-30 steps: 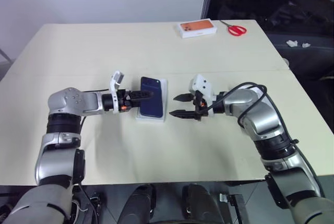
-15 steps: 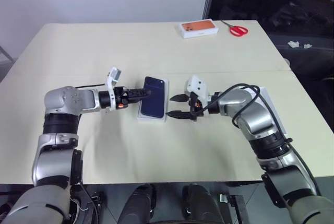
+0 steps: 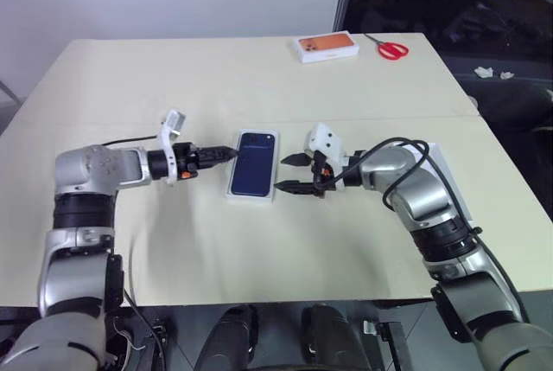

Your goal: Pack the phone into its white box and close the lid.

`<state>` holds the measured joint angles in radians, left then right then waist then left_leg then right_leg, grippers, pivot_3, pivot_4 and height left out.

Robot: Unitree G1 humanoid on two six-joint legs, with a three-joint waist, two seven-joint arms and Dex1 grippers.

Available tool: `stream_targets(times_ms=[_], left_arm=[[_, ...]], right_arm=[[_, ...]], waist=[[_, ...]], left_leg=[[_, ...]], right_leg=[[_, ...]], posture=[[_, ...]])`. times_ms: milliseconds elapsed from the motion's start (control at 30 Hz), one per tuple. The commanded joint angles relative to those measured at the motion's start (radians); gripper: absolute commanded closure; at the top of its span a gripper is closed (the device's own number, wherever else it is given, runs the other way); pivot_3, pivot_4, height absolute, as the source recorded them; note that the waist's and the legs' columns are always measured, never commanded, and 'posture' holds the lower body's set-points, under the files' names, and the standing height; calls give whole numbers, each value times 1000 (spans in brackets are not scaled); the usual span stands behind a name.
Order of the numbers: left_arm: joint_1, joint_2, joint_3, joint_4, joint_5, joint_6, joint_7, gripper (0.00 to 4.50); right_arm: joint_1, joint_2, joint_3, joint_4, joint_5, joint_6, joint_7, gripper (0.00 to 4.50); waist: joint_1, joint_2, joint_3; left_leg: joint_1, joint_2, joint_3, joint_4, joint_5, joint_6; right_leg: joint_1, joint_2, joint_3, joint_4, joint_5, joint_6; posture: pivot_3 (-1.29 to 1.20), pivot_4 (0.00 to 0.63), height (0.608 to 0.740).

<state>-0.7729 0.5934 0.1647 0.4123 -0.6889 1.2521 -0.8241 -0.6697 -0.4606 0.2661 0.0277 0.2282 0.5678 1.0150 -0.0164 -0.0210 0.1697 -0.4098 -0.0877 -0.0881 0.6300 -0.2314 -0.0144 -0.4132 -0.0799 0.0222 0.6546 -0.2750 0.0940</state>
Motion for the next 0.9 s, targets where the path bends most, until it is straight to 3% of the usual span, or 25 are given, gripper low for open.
stream_targets(times_ms=[33, 133, 167, 267, 367, 400, 500, 700, 900], left_arm=[[1, 16, 38, -43, -2, -22, 14, 47], [23, 25, 59, -56, 23, -66, 48, 47], [36, 24, 72, -54, 32, -87, 68, 10], [86, 13, 71, -68, 76, -149, 123, 847], [117, -13, 67, -83, 95, -185, 159, 2377], [126, -27, 59, -88, 106, -200, 170, 2945], [141, -70, 2, -89, 148, -253, 179, 4478], [107, -161, -152, -14, 246, -307, 159, 4478], [53, -238, -254, 22, 284, -301, 79, 4478]], right_arm=[[-31, 11, -13, 12, -4, -31, -10, 1329], [-55, 33, -40, 68, -20, -62, -56, 1329], [-63, 43, -56, 90, -27, -81, -86, 1590], [-66, 38, -33, 119, -63, -109, -98, 2685], [-75, 41, -16, 176, -122, -147, -144, 4273], [-74, 39, 5, 194, -158, -184, -158, 4500], [-70, 53, 50, 230, -224, -243, -180, 4500], [-89, 90, 113, 300, -338, -290, -244, 4500], [-102, 95, 101, 345, -355, -314, -236, 4500]], waist=[[1, 0, 0], [1, 0, 0], [0, 0, 0], [-2, 0, 0], [0, 0, 0], [1, 0, 0], [5, 0, 0], [4, 0, 0], [9, 1, -1]], left_leg=[[0, 0, 0, 0, 0, 0], [0, 0, 0, 0, 0, 0], [0, 0, 0, 0, 0, 0], [0, 0, 0, -1, 1, -1], [0, 0, 0, -1, 1, -2], [0, 0, 0, 0, 1, -2], [0, 0, 0, 1, 1, -1], [0, -1, 0, 1, 1, -2], [2, -2, -1, 2, 1, -1]], right_leg=[[0, 0, 0, 0, 0, 0], [0, 0, 0, 0, 0, 0], [0, 0, 0, 0, 0, 0], [-1, 0, 0, 0, 0, 0], [-1, 0, 1, 0, 0, 0], [-1, 0, 0, 0, 0, 0], [0, 0, 0, 0, 0, 0], [0, 0, 0, 1, 0, 0], [4, -1, -2, 0, 0, 0]], posture=[[0, 150, 740], [0, 150, 740], [0, 150, 740], [0, 150, 740], [0, 150, 740], [0, 150, 740], [0, 150, 740], [0, 150, 740], [0, 150, 740]])
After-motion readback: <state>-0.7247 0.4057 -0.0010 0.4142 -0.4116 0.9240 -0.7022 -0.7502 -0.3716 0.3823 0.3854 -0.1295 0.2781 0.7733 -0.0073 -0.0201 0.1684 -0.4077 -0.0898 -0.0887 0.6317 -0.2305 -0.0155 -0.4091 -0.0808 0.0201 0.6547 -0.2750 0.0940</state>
